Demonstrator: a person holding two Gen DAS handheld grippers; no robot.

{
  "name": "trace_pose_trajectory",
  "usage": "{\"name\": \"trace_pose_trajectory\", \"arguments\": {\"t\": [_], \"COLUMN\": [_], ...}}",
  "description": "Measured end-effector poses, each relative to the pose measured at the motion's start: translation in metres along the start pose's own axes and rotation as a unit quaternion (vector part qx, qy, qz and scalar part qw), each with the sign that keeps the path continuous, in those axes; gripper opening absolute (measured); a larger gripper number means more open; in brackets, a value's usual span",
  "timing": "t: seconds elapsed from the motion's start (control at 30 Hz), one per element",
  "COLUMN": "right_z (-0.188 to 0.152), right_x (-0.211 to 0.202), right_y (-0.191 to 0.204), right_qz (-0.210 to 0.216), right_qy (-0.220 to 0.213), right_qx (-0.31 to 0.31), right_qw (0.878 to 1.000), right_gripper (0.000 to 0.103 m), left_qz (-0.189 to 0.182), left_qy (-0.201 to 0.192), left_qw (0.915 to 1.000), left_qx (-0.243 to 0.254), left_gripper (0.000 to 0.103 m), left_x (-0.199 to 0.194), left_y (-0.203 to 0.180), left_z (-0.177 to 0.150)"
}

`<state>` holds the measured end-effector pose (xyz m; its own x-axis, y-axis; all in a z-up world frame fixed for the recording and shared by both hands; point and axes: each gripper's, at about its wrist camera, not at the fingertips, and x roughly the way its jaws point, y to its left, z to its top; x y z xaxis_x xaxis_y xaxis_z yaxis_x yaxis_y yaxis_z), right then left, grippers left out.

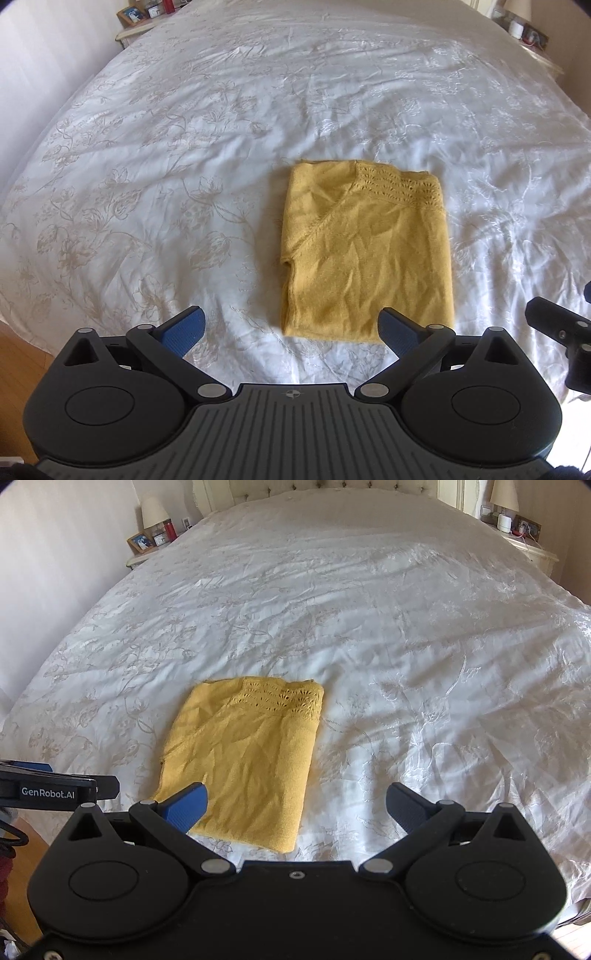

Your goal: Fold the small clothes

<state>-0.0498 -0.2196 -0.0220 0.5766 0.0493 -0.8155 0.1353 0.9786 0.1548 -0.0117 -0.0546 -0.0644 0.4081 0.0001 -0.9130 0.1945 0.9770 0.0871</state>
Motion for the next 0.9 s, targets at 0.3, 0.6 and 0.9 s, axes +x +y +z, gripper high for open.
{"name": "trace_pose_trajectory", "arguments": {"t": [0.3,0.6,0.9], "right_z": [0.002,0.007,0.014], "right_x": [-0.003,-0.008,-0.011], "right_y": [0.002,-0.003,-0.007], "right_qz": [0.002,-0.005,-0.025], "right_qy": [0.001,-0.007,-0.028], "right_qx": [0.001,0.003,-0.008], "right_qw": [1.0,1.0,0.999], "right_gripper": [0.102,0.102,0.102], "left_qz": [-0.012,-0.017,-0.021], "left_qy": [-0.01,-0.014,-0.01], "left_qw": [0.9998,0.9996,0.9997], "left_qx": [-0.01,-0.015,-0.009], "left_gripper": [0.101,0.1,0.09], "left_x": [-0.011,-0.015,-0.01], "left_y": [0.001,-0.003,-0.01], "left_z": [0.0,0.003,0.007]}}
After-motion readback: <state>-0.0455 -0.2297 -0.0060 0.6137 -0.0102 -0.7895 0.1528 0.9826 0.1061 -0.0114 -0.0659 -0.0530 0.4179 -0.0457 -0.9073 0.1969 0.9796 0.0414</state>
